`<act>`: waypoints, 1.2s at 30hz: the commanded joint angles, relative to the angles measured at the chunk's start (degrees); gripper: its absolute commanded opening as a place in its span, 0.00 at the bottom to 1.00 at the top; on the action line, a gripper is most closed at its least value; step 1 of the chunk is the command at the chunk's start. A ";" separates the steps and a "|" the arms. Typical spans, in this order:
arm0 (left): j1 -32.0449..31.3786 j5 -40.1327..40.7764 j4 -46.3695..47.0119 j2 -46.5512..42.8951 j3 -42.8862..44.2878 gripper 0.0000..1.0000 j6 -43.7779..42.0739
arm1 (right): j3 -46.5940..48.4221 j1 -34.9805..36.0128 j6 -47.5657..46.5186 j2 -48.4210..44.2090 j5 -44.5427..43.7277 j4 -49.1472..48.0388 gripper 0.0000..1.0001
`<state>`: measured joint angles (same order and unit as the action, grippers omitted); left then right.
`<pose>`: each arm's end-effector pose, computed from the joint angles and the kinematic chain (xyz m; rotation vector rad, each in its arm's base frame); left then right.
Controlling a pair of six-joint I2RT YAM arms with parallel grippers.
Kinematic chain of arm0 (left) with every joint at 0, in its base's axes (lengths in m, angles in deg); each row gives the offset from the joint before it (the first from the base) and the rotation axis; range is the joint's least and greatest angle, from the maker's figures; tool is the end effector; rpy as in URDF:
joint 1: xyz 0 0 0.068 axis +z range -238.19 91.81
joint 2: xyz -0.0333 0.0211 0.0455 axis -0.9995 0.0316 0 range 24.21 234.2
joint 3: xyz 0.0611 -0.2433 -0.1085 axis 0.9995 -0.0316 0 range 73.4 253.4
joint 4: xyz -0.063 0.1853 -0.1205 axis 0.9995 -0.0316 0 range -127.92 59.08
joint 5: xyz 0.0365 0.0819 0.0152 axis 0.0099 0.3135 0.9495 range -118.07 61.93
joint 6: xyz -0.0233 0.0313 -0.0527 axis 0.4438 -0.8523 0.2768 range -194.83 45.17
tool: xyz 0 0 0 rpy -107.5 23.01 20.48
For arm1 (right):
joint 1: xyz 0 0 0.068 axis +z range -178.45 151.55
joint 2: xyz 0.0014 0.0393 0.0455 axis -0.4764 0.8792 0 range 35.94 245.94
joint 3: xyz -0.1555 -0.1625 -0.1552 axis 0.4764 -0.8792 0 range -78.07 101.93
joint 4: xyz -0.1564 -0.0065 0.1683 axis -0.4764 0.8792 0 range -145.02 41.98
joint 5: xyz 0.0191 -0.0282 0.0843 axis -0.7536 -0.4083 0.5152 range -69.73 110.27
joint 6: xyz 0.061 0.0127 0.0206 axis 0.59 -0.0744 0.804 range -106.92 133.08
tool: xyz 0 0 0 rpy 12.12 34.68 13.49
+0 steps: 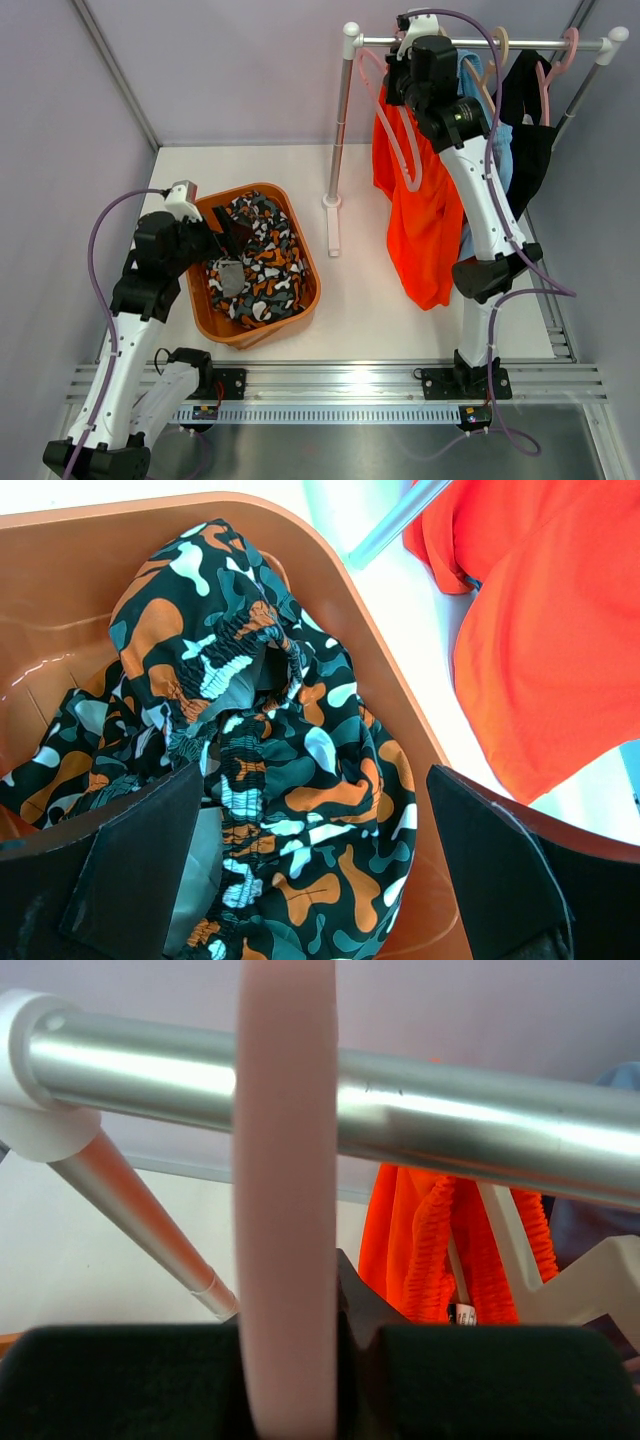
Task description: Remove the shorts from the hanger
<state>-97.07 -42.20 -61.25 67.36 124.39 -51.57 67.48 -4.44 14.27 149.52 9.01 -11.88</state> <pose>0.1389 -0.0343 0.3350 -0.0857 1.9993 -0.6064 0.3651 0.1516 0.4943 -0.2082 1.7519 0.1461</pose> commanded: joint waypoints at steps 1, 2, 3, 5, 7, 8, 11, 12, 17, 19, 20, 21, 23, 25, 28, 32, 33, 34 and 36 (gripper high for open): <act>0.27 0.68 1.67 -0.79 -0.53 0.99 -1.29 | 0.17 -0.54 -2.42 1.46 -1.56 -5.95 0.00; 0.18 0.60 1.76 -0.88 -0.62 0.99 -1.29 | 0.08 -0.54 -2.42 1.73 -1.39 -6.13 0.00; 0.27 0.60 1.68 -0.88 -0.88 0.99 -1.21 | 0.17 -0.54 -2.42 1.99 -1.21 -6.31 0.00; 0.27 0.60 1.67 -1.06 -0.97 0.99 -1.29 | 0.52 -0.54 -2.25 2.87 -1.47 -6.66 0.00; 0.27 0.68 1.67 -1.06 -1.23 0.99 -1.21 | 0.69 -0.54 -2.25 3.66 -1.48 -6.92 0.00; 0.27 0.51 1.76 -1.06 -1.32 0.99 -1.21 | 1.30 -0.54 -2.25 3.93 -1.39 -7.01 0.00; 0.27 0.51 1.76 -0.88 -1.41 0.99 -1.21 | 3.84 -0.54 -1.98 5.86 -1.21 -6.40 0.00; 0.27 0.51 1.76 -0.62 -1.41 0.99 -1.21 | 4.12 -0.63 -1.81 6.21 -0.87 -5.96 0.00; 0.27 1.03 1.67 -0.53 -1.85 0.99 -1.21 | 0.18 -0.63 0.83 5.08 0.11 -7.45 0.00; 0.27 1.12 1.67 -0.53 -2.03 0.99 -1.29 | -1.23 -0.63 1.79 3.76 -0.07 -8.15 0.03; 0.27 1.12 1.76 -0.53 -2.20 0.99 -1.47 | -2.11 -0.63 2.41 3.32 -0.68 -8.07 0.05; 0.27 1.04 1.85 -0.53 -2.38 0.99 -1.38 | -2.47 -0.63 2.85 2.71 -0.86 -7.81 0.07; 0.27 1.03 1.94 -0.35 -2.46 0.99 -1.47 | -3.78 -0.54 4.25 0.51 -0.25 -7.63 0.16; 0.27 1.56 1.85 -0.18 -2.55 0.99 -1.56 | -4.84 -0.63 5.48 -2.47 0.54 -7.54 0.30; 0.27 2.70 1.41 0.44 -2.38 0.99 -1.82 | -7.91 -0.54 6.28 -6.86 0.98 -7.28 0.43; 0.18 4.54 0.80 1.23 -1.94 0.99 -2.26 | -17.63 -0.63 6.10 -14.07 0.19 -8.76 0.58; 0.27 4.90 0.62 1.32 -1.76 0.99 -2.35 | -19.94 -0.54 5.84 -15.83 0.19 -10.34 0.60; 0.27 5.16 0.45 1.40 -1.59 0.99 -2.44 | -21.79 -0.63 5.67 -18.89 0.28 -11.05 0.61; 0.27 6.39 0.36 1.40 -1.59 0.99 -2.61 | -27.06 -0.63 5.40 -22.07 0.81 -12.36 0.66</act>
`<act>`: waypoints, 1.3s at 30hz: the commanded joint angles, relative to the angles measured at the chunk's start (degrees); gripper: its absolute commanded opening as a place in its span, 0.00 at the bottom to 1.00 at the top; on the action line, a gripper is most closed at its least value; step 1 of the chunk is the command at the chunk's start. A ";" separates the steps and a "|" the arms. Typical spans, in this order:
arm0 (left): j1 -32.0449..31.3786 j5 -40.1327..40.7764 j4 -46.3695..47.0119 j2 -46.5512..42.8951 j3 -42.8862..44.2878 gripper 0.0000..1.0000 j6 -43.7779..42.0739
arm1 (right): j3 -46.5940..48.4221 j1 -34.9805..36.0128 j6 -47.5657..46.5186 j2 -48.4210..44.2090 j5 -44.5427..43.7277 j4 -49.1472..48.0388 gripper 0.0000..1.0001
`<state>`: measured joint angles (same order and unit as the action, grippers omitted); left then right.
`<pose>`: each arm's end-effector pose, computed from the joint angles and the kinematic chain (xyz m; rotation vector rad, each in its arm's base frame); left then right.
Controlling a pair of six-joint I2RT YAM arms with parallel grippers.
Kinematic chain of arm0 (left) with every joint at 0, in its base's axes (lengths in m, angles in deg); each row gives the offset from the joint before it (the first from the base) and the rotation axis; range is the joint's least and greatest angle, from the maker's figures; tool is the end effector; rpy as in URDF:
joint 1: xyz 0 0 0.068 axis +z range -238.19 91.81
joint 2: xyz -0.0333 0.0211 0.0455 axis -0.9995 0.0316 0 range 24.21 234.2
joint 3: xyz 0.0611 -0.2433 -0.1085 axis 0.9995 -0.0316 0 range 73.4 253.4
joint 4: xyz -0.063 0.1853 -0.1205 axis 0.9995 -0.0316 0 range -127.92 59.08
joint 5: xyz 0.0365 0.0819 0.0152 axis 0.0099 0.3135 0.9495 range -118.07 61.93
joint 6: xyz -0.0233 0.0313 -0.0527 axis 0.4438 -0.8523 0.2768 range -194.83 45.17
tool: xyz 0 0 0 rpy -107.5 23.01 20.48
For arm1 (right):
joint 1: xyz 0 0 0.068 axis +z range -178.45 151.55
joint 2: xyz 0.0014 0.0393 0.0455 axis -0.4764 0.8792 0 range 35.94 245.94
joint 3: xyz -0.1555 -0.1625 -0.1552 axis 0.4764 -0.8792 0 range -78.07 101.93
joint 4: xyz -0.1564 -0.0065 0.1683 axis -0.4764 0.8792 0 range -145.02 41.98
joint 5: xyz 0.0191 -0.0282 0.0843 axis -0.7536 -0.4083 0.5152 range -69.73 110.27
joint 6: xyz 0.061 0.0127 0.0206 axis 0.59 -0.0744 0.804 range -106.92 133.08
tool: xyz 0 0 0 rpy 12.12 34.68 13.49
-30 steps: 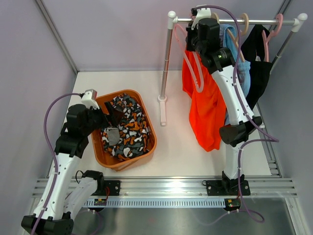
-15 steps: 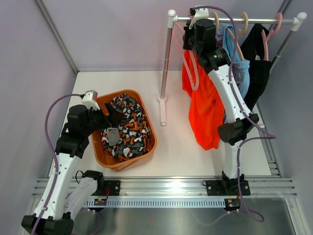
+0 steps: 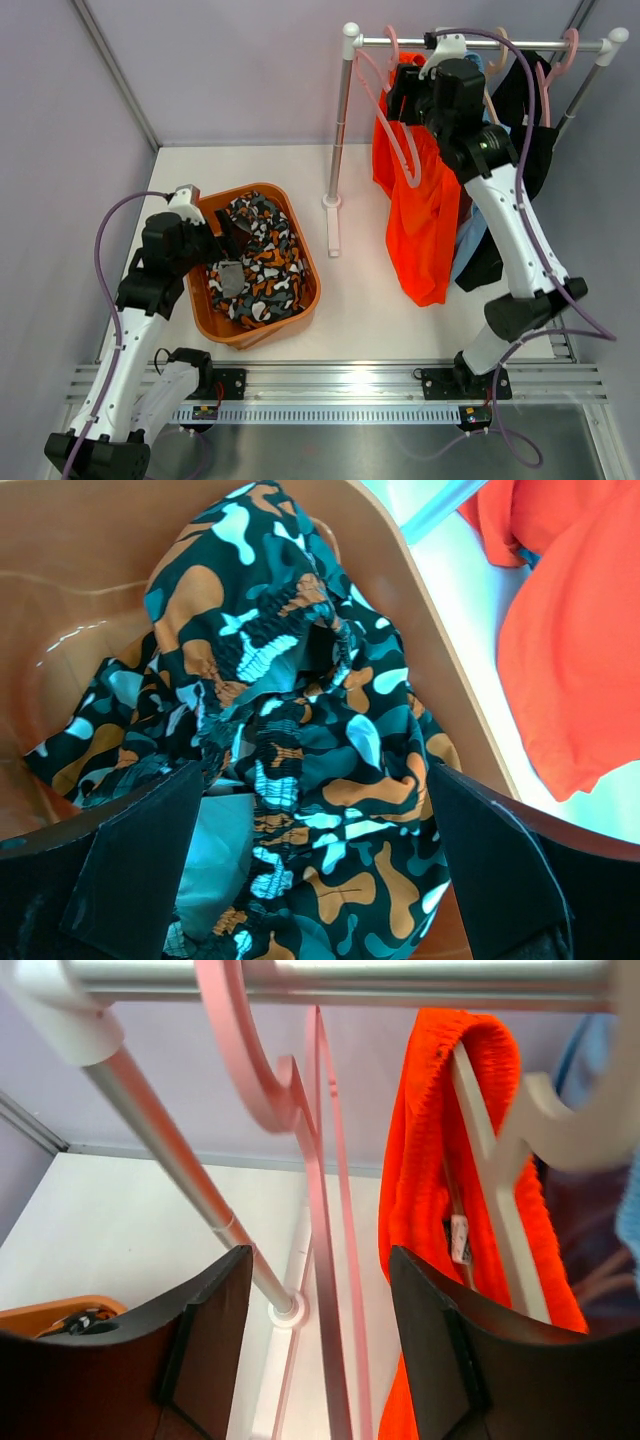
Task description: Remove the shorts from the hanger
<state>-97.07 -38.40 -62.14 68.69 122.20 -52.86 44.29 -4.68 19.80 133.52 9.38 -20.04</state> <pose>0.1452 -0.0319 0.3180 -0.1218 2.0687 -0.5182 0.3187 0.1297 0.4964 -0.1211 1.7466 0.2232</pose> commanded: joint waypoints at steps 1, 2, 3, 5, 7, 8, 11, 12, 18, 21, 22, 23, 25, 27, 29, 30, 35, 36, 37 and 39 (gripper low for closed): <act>0.27 3.38 1.08 0.07 0.60 0.99 -1.50 | -5.46 -0.30 -0.56 -9.22 0.70 -4.74 0.67; 0.27 3.82 1.08 -0.02 0.60 0.99 -1.59 | -8.69 -0.30 -0.83 -10.73 0.79 -5.10 0.68; 0.27 4.08 0.90 -0.10 0.60 0.99 -1.50 | -10.29 -0.39 -1.35 -12.40 0.44 -6.14 0.70; 0.27 4.70 1.08 -0.19 0.34 0.99 -1.50 | -14.77 -0.30 -2.58 -17.06 -2.45 -7.55 0.73; 0.27 4.97 1.34 -0.28 0.25 0.99 -1.41 | -18.11 -0.48 -4.52 -20.49 -4.74 -9.93 0.75; 0.27 5.14 1.60 -0.37 -0.01 0.99 -1.41 | -18.48 -0.74 -4.87 -20.94 -6.49 -10.46 0.75; 0.27 4.79 2.39 -0.63 -0.63 0.99 -1.32 | -15.59 -3.37 -4.79 -19.89 -4.32 -7.05 0.75; 0.27 4.62 2.92 -0.72 -0.89 0.99 -1.24 | -14.62 -5.21 -3.66 -18.75 -3.27 -6.34 0.75; 0.27 4.61 2.13 -1.77 -0.46 0.99 -1.41 | -8.03 -12.69 1.36 -13.92 9.57 -3.96 0.75; 0.27 4.88 2.92 -4.84 -0.72 0.99 -1.41 | -2.76 -14.01 0.93 -9.01 10.63 -2.64 0.73; 0.27 4.79 3.18 -5.55 -1.07 0.99 -1.41 | -0.22 -14.36 1.01 -7.68 12.98 -2.38 0.73; 0.18 4.70 3.27 -6.08 -1.16 0.99 -1.41 | 0.76 -14.45 0.93 -6.45 13.53 -2.11 0.73; 0.27 4.79 3.27 -6.96 -1.07 0.99 -1.32 | 3.04 -14.54 0.49 -3.11 14.75 -2.20 0.72; 0.18 4.62 3.27 -7.40 -1.07 0.99 -1.24 | 3.41 -14.54 0.22 -1.26 16.25 -2.64 0.71; 0.18 4.18 3.19 -7.23 -1.07 0.99 -1.15 | 1.92 -14.54 0.83 -0.90 17.75 -3.86 0.70; 0.27 3.39 3.10 -6.96 -0.90 0.99 -1.15 | 0.95 -14.54 1.53 -0.99 18.10 -4.39 0.70; 0.27 2.86 2.31 -6.43 -0.37 0.99 -1.23 | -2.84 -14.54 1.46 0.32 18.19 -6.60 0.70; 0.27 2.77 2.48 -6.61 -0.54 0.99 -1.23 | -2.31 -14.54 1.37 0.85 17.58 -6.59 0.69; 0.27 2.77 2.48 -6.96 -0.54 0.99 -1.15 | -1.96 -14.54 1.36 1.29 17.23 -6.68 0.68; 0.27 2.59 2.66 -6.96 -0.63 0.99 -1.15 | -1.08 -14.54 1.80 2.78 16.96 -7.03 0.66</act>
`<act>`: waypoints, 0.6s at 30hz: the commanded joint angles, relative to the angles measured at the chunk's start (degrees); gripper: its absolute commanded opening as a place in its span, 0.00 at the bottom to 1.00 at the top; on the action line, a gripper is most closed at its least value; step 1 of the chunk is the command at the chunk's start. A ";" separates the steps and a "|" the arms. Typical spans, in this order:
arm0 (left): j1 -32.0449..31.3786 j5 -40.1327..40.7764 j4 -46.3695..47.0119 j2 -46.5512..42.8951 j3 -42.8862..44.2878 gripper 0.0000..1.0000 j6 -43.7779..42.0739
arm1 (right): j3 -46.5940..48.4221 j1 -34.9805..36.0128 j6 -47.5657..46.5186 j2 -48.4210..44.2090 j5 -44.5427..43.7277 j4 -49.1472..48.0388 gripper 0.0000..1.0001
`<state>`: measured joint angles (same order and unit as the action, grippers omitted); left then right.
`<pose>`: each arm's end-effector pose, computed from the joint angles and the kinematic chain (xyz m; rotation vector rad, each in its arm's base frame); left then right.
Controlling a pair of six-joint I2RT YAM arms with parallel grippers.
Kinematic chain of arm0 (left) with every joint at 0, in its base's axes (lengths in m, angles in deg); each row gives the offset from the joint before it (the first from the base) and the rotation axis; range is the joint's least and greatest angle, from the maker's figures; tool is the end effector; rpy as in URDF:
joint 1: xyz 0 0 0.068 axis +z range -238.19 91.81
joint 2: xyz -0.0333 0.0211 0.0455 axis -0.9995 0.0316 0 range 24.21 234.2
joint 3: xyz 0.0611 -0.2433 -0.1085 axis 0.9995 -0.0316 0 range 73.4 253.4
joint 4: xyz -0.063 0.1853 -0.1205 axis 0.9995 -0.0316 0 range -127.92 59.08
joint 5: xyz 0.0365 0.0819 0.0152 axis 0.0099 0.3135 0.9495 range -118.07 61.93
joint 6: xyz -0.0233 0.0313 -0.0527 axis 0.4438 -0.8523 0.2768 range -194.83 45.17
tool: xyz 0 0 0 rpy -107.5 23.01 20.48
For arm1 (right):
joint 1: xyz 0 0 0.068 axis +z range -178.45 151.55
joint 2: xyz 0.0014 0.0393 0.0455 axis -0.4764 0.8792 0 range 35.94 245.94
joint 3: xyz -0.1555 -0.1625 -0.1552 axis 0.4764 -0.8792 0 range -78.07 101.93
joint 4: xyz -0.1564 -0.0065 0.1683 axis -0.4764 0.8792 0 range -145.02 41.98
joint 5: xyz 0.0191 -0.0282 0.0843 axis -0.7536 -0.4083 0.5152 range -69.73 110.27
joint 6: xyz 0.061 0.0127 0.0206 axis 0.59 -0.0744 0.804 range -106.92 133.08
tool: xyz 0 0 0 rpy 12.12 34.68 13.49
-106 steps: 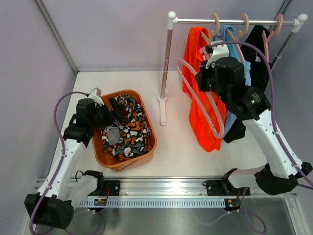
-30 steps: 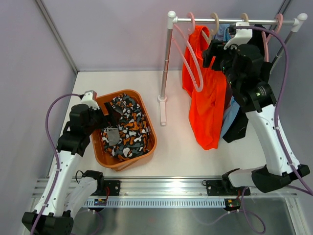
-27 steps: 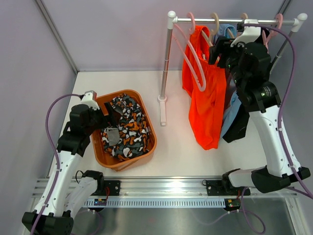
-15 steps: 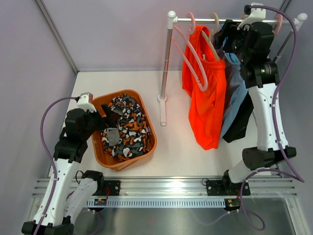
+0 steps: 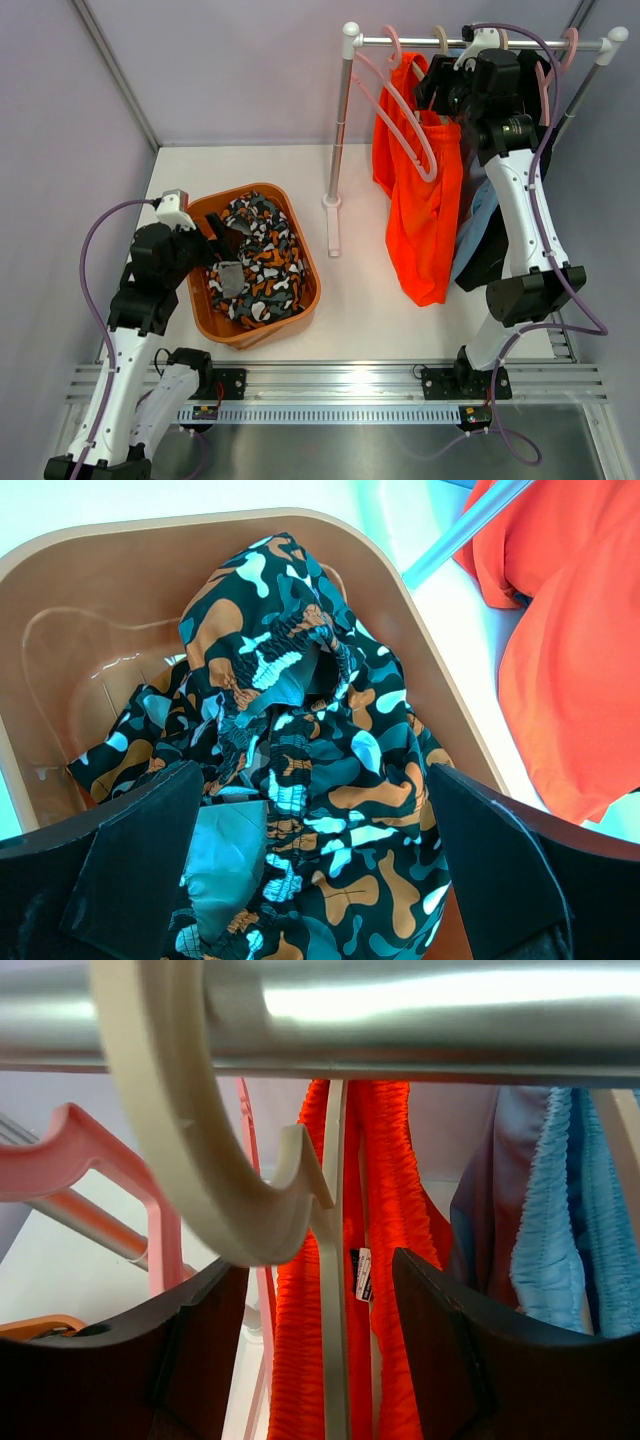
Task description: Remove the shorts from the hanger
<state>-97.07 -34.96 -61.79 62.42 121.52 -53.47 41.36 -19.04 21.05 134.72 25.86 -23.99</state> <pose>0.1242 -0.0256 0.3276 -0.1324 1.9581 -0.4658 0.3542 0.0638 0.4828 -0.0937 1.7585 0.3065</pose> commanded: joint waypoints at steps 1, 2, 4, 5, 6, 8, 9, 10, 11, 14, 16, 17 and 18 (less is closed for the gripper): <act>0.27 -1.01 2.31 -0.60 0.05 0.99 -0.54 | 2.63 -0.18 0.82 2.20 0.74 -3.25 0.66; 0.27 -1.10 2.22 -0.34 0.05 0.99 -0.62 | 3.16 -0.18 1.08 2.73 1.09 -3.43 0.66; 0.27 -1.10 2.05 -0.07 0.31 0.99 -0.62 | 5.79 -0.09 1.17 4.83 1.71 -2.64 0.64; 0.27 -1.10 1.70 0.01 0.40 0.99 -0.71 | 6.85 -0.18 1.17 5.62 1.62 -1.51 0.61; 0.27 -1.02 1.69 -0.25 0.40 0.99 -0.80 | 7.82 -0.18 1.09 6.94 1.62 -0.97 0.60; 0.27 -0.58 1.69 -0.42 0.31 0.99 -0.71 | 9.50 -0.09 0.91 7.74 1.36 -0.53 0.57; 0.27 -0.31 1.78 -0.68 0.31 0.99 -0.80 | 9.50 -0.18 0.82 7.74 1.18 -0.88 0.56; 0.27 -0.40 1.78 -0.69 0.22 0.99 -0.71 | 8.98 -0.18 0.82 7.57 0.84 -1.31 0.54; 0.27 -0.40 1.87 -0.69 0.31 0.99 -0.71 | 8.62 -0.18 1.00 7.22 0.57 -2.10 0.51; 0.27 -0.92 1.78 -0.07 0.40 0.99 -0.71 | 6.52 -0.18 1.17 5.73 -0.92 -4.38 0.44; 0.27 -1.01 1.69 0.10 0.40 0.99 -0.80 | 4.24 -0.18 1.35 4.85 -1.54 -5.71 0.35; 0.27 -0.93 1.69 0.10 0.31 0.99 -0.80 | 3.53 -0.18 1.52 4.41 -1.89 -7.02 0.31; 0.27 -0.93 1.78 0.02 0.31 0.99 -0.71 | 2.30 -0.09 1.61 3.62 -2.42 -7.47 0.25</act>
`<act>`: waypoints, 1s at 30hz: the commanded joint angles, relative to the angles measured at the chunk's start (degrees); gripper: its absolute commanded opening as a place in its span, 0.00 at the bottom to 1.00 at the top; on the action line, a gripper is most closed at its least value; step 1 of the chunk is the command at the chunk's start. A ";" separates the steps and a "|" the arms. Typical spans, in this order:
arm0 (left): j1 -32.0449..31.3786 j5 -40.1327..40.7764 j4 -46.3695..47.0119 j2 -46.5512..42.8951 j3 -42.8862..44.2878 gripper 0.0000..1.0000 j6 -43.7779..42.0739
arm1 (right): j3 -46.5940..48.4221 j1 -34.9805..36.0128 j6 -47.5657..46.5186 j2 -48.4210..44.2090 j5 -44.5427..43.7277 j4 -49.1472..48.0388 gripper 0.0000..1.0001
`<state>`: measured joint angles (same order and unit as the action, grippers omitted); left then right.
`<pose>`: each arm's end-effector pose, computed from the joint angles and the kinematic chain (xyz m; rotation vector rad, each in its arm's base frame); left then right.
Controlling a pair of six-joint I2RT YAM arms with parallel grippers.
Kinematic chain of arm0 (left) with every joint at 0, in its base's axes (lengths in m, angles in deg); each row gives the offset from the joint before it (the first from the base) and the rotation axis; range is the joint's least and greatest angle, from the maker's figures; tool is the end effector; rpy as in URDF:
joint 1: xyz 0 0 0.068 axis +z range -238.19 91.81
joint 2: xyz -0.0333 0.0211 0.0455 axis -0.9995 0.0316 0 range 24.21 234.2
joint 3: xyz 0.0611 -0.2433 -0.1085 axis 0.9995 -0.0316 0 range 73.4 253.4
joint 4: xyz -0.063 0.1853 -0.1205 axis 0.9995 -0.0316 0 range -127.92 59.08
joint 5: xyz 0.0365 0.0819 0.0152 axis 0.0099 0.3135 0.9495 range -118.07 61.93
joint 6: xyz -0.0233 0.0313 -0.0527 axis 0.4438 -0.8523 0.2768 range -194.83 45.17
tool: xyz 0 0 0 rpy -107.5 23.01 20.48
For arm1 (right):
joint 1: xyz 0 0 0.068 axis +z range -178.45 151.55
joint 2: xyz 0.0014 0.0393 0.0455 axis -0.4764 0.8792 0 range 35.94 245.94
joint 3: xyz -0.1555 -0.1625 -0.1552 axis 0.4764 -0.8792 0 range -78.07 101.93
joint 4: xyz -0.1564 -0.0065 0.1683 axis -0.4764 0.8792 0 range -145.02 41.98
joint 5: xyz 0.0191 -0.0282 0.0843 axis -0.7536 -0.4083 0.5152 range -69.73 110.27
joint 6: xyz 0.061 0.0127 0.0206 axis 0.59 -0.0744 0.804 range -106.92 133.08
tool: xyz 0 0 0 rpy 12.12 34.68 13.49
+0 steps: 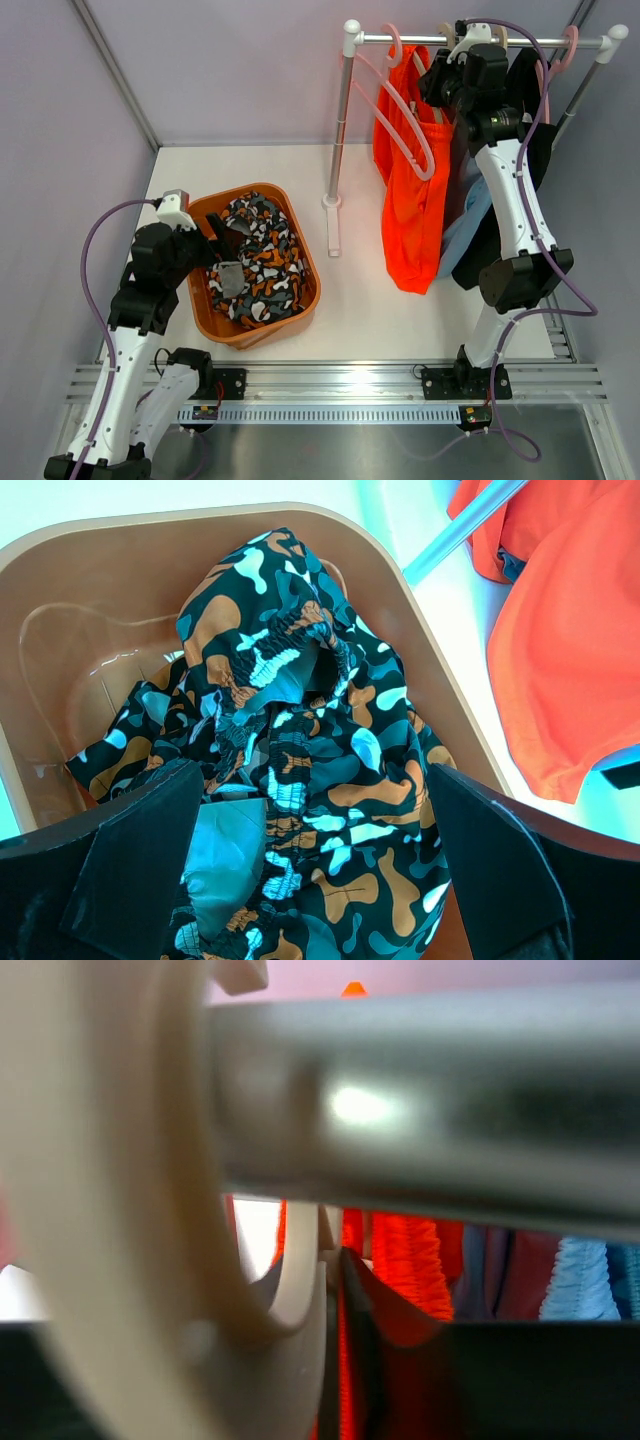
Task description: Remove the shorts from the hanger
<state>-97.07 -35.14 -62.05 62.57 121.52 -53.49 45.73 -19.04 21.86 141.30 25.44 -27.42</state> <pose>0.1245 -0.0258 0.3268 -0.1311 1.9656 -0.4676 0.3889 0.0692 0.4722 -0.0764 1.7384 0.3116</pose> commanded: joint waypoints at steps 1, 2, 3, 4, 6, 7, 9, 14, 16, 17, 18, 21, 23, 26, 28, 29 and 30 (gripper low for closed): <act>0.27 -0.75 2.04 -0.22 0.31 0.99 -0.69 | -2.69 -0.09 0.89 -3.32 -2.01 -4.56 0.23; 0.27 -0.84 2.13 -0.14 0.31 0.99 -0.69 | -3.13 -0.09 0.72 -3.58 -1.92 -5.35 0.21; 0.27 -0.84 2.22 -0.05 0.31 0.99 -0.69 | -3.66 -0.01 0.72 -4.11 -2.09 -5.53 0.20; 0.27 -0.84 2.22 0.04 0.31 0.99 -0.78 | -3.66 -0.09 0.63 -4.20 -2.35 -5.45 0.15; 0.27 -0.84 2.13 0.04 0.22 0.99 -0.78 | -3.49 -0.09 -0.07 -4.37 -2.71 -5.27 0.10; 0.27 -0.93 2.13 0.04 0.31 0.99 -0.69 | -3.57 -0.09 -0.34 -4.46 -2.45 -5.18 0.01; 0.27 -0.75 2.13 0.04 0.31 0.99 -0.69 | -3.31 -0.09 -0.69 -4.81 -2.53 -4.83 0.00; 0.27 -0.84 2.13 0.13 0.22 0.99 -0.69 | -3.49 0.17 -1.74 -7.27 -3.06 -4.65 0.00; 0.27 -0.93 2.22 0.13 0.22 0.99 -0.69 | -3.31 0.43 -2.44 -8.15 -3.94 -4.22 0.00; 0.27 -0.93 2.13 0.13 0.22 0.99 -0.69 | -3.05 0.87 -2.97 -9.20 -4.29 -3.95 0.00; 0.27 -0.93 2.22 0.13 0.22 0.99 -0.69 | -2.44 0.96 -3.32 -9.73 -4.64 -3.43 0.00; 0.27 -0.84 2.22 0.13 0.22 0.99 -0.69 | -1.47 1.75 -4.20 -11.93 -4.91 -0.71 0.00; 0.27 -0.93 2.22 0.13 0.22 0.99 -0.69 | -1.99 2.28 -4.73 -14.46 -6.75 0.27 0.00; 0.27 -1.54 2.57 -0.05 0.22 0.99 -0.69 | -4.88 2.81 -4.38 -17.98 -8.15 0.88 0.00; 0.27 -1.98 3.01 -0.05 0.13 0.99 -0.78 | -4.98 2.89 -3.94 -19.14 -8.68 3.32 0.00; 0.27 -2.42 3.10 0.04 0.13 0.99 -0.69 | -5.76 2.98 -3.42 -20.36 -8.86 4.04 0.00; 0.27 -2.68 3.27 0.13 0.13 0.99 -0.69 | -6.55 2.98 -3.15 -21.24 -8.95 4.39 0.00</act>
<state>-97.07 -35.73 -62.03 62.57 121.52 -53.47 39.64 -16.48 18.47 125.30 18.67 -21.28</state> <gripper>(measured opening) 0.988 0.150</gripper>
